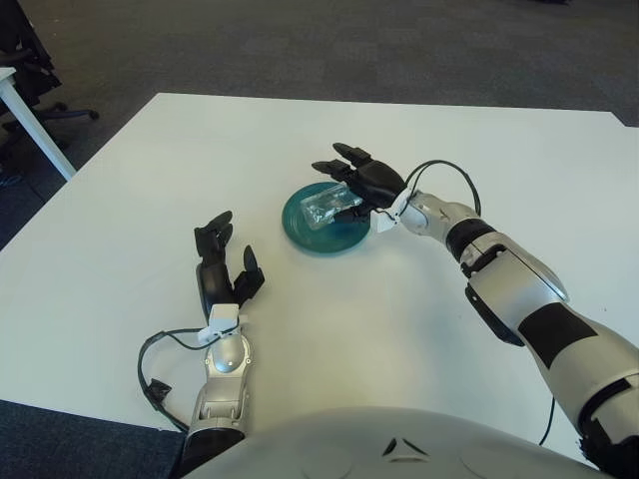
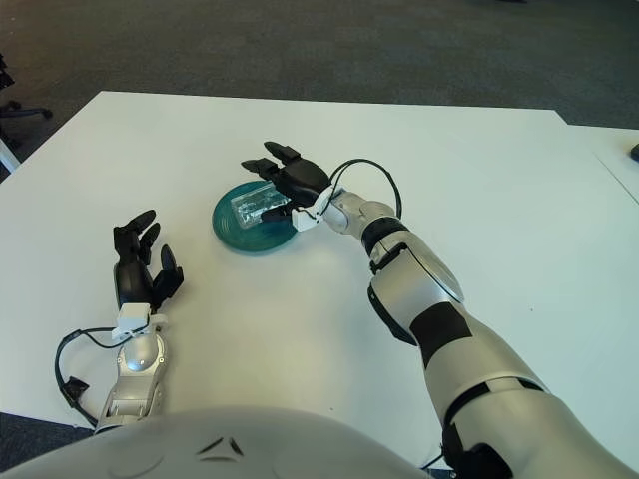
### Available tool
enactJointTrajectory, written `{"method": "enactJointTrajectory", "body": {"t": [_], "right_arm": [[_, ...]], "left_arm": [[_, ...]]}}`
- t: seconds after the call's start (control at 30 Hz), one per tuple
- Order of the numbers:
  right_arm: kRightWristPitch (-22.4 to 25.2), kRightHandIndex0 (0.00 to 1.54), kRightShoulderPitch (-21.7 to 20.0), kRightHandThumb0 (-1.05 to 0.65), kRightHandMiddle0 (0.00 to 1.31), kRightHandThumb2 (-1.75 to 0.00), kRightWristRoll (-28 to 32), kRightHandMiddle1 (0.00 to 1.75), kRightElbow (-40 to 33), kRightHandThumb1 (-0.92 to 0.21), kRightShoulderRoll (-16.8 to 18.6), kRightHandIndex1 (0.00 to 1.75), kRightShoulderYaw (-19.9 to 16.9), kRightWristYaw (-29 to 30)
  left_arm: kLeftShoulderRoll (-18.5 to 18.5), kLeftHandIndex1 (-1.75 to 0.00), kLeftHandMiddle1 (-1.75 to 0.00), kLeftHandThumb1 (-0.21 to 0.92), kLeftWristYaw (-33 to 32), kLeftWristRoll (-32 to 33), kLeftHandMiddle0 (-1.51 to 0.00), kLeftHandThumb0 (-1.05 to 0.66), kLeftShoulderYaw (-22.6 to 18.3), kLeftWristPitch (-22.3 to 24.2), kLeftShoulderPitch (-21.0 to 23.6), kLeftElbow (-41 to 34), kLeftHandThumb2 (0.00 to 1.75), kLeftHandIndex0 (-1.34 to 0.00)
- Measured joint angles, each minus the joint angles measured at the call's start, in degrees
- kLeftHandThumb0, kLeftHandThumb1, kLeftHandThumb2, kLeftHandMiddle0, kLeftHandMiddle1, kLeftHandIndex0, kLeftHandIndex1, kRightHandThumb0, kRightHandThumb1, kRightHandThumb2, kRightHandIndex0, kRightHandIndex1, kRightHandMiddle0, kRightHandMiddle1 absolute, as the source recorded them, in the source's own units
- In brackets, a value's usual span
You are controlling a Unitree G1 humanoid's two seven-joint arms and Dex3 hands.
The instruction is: Put the bottle into the plate.
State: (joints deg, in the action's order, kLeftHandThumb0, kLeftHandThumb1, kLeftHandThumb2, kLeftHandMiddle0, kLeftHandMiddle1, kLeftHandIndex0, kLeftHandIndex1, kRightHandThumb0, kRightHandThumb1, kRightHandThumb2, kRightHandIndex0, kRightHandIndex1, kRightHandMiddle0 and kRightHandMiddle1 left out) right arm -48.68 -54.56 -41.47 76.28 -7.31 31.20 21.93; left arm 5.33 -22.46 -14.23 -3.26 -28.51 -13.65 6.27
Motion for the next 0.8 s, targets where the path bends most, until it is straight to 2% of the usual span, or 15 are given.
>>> {"method": "enactJointTrajectory", "body": {"t": [0.13, 0.23, 0.37, 0.47, 0.57, 0.63, 0.73, 0.8], "right_arm": [[-1.87, 0.39, 1.19, -0.97, 0.0, -0.69, 7.84, 0.79, 0.0, -0.92, 1.37, 0.11, -6.22, -7.06], [-1.94, 0.44, 2.27, -0.9, 0.0, -0.62, 14.63, 0.92, 0.0, -0.92, 2.74, 0.13, -11.34, -14.39], [-1.0, 0.5, 3.82, -0.8, 0.03, -0.54, 23.52, 1.0, -0.04, -0.92, 4.69, 0.18, -18.32, -24.46], [1.69, 0.53, 4.59, -0.74, 0.06, -0.48, 30.18, 1.05, -0.04, -0.92, 6.29, 0.23, -23.62, -32.06], [5.23, 0.5, 4.89, -0.7, 0.08, -0.45, 36.86, 1.07, -0.09, -0.92, 7.85, 0.37, -29.02, -38.6], [7.63, 0.47, 5.11, -0.65, 0.1, -0.47, 41.07, 1.08, -0.37, -0.89, 8.67, 0.52, -32.62, -42.18], [11.05, 0.46, 5.99, -0.61, 0.12, -0.55, 47.65, 1.1, -1.69, -0.83, 9.41, 0.64, -38.37, -47.35], [12.43, 0.47, 6.8, -0.59, 0.13, -0.59, 50.37, 1.1, -2.63, -0.81, 9.46, 0.68, -40.97, -49.44]], "left_arm": [[-0.18, -1.08, -0.51, 0.92, 0.31, 0.74, -0.34, -0.75, -0.2, 0.5, 0.3, 0.38, 0.76, -0.06], [-0.18, -1.09, -0.53, 0.92, 0.63, 1.31, -0.36, -0.72, -0.33, 1.91, 0.51, 0.34, 0.73, -0.08], [-0.22, -1.08, -0.54, 0.92, 1.22, 2.13, -0.37, -0.69, -0.64, 4.81, 1.01, 0.12, 0.68, -0.09], [-0.56, -1.06, -0.53, 0.92, 1.66, 2.48, -0.35, -0.69, -1.08, 6.99, 1.92, 0.15, 0.65, -0.08], [-1.43, -1.04, -0.49, 0.92, 2.48, 2.81, -0.33, -0.71, -1.6, 9.22, 3.35, 0.37, 0.65, -0.07], [-2.26, -1.03, -0.39, 0.92, 3.23, 2.96, -0.32, -0.74, -1.98, 10.73, 4.73, 0.82, 0.66, -0.06], [-4.01, -1.02, -0.31, 0.92, 4.85, 3.53, -0.31, -0.77, -2.55, 12.97, 7.2, 1.98, 0.66, -0.04], [-5.32, -1.02, -0.28, 0.92, 5.8, 3.9, -0.31, -0.78, -3.05, 14.02, 8.75, 3.17, 0.66, -0.04]]}}
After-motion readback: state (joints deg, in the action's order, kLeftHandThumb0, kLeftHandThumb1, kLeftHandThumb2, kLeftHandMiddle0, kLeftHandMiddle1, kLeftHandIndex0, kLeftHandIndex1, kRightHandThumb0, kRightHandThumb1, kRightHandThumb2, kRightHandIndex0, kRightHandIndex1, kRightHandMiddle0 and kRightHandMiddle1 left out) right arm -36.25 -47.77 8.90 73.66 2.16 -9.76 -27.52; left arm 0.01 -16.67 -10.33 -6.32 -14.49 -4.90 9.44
